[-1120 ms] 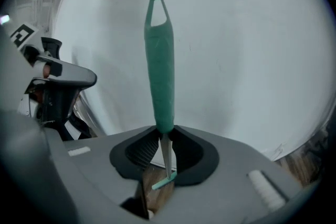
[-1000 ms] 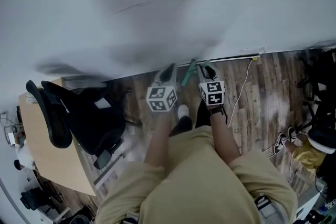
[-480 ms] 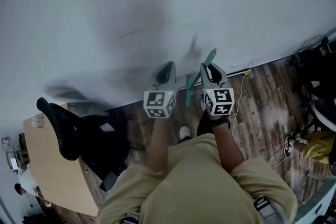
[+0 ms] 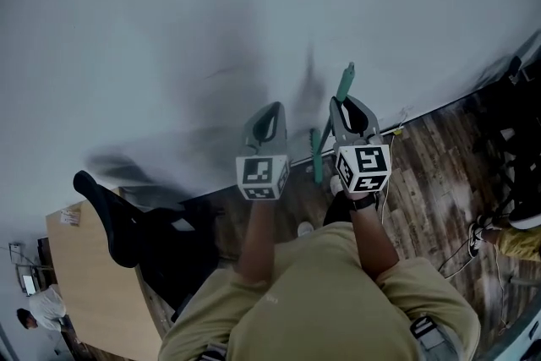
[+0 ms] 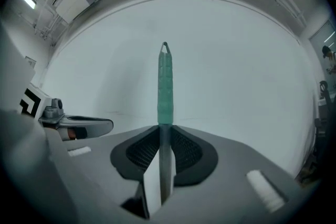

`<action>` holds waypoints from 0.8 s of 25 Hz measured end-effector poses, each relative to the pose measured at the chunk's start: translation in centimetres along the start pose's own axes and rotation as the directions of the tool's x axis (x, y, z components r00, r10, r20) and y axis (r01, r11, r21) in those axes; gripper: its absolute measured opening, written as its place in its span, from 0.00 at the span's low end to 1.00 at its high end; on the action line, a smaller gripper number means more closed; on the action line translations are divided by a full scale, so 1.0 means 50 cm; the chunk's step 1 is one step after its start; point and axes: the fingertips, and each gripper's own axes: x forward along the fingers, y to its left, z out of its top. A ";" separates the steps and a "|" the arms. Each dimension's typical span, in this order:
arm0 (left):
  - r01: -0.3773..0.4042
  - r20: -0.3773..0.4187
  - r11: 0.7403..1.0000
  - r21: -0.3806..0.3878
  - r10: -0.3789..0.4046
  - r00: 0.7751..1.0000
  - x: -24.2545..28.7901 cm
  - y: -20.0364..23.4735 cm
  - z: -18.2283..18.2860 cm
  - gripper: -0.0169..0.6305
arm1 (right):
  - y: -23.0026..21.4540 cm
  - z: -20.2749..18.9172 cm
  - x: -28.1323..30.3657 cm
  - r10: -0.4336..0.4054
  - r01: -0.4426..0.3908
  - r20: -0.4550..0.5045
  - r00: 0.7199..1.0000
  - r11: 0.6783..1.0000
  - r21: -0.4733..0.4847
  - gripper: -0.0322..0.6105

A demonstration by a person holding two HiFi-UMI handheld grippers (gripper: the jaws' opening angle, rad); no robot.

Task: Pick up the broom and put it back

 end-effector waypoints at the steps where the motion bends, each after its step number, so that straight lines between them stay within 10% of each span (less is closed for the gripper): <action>1: 0.012 0.002 1.000 -0.010 -0.012 1.000 0.003 -0.004 0.006 0.03 | -0.002 0.009 -0.001 -0.007 0.007 0.005 1.000 1.000 0.000 0.16; 13: 0.213 0.076 0.972 -0.098 -0.206 0.976 0.112 -0.171 0.072 0.03 | -0.150 0.084 -0.106 -0.115 0.111 0.081 0.990 0.993 0.052 0.16; 20: 0.406 0.054 0.907 -0.109 -0.402 0.914 0.223 -0.415 0.079 0.03 | -0.346 0.114 -0.238 -0.269 0.266 0.090 0.959 0.963 0.042 0.16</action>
